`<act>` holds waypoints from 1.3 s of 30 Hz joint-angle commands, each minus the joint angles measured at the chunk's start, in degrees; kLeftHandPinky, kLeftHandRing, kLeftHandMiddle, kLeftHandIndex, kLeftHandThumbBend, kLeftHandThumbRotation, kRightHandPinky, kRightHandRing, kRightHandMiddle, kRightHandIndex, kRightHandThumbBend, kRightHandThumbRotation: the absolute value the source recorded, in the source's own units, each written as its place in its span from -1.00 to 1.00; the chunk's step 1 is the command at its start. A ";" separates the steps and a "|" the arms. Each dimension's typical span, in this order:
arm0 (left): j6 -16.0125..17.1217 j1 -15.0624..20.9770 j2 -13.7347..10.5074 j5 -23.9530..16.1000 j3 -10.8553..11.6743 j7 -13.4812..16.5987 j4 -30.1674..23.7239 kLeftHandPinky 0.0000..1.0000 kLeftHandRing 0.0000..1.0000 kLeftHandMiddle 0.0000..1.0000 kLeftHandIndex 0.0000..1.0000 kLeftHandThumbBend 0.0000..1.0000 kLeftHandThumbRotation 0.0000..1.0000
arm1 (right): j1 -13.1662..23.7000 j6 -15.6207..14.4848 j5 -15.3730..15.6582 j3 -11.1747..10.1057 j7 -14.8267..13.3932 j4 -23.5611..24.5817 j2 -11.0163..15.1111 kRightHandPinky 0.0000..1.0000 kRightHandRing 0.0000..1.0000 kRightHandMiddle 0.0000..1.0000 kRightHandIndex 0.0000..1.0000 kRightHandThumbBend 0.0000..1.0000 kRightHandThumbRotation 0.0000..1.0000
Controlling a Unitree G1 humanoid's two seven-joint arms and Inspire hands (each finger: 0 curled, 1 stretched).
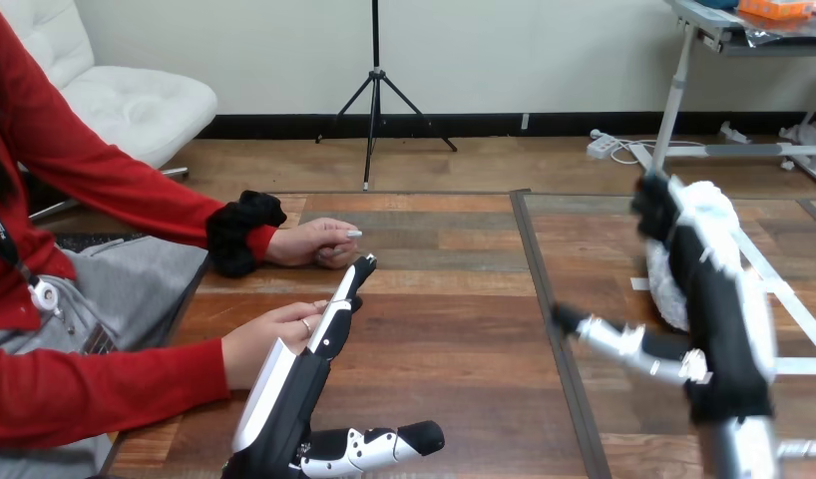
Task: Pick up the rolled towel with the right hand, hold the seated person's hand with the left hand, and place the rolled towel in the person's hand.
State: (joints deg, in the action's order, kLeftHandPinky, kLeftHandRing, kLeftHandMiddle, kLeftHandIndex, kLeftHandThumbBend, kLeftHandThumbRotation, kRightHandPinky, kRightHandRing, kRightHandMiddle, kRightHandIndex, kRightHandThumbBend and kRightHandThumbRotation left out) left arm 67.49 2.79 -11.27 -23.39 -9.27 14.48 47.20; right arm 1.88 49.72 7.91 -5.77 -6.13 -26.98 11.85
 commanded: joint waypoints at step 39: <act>0.62 3.58 0.70 0.08 0.95 1.14 -0.87 0.87 0.96 0.97 0.98 1.00 0.13 | 24.14 -24.86 7.24 -4.80 -7.18 -1.63 10.36 0.59 0.74 0.76 0.86 1.00 -0.20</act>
State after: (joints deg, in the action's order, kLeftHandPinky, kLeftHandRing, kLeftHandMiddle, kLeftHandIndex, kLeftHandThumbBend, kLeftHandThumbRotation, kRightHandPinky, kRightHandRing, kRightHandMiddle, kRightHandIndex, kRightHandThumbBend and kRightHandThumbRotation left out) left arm 67.37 2.87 -11.00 -23.41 -9.11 15.00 47.21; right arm 18.75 28.95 14.75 -10.20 -13.10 -27.26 19.55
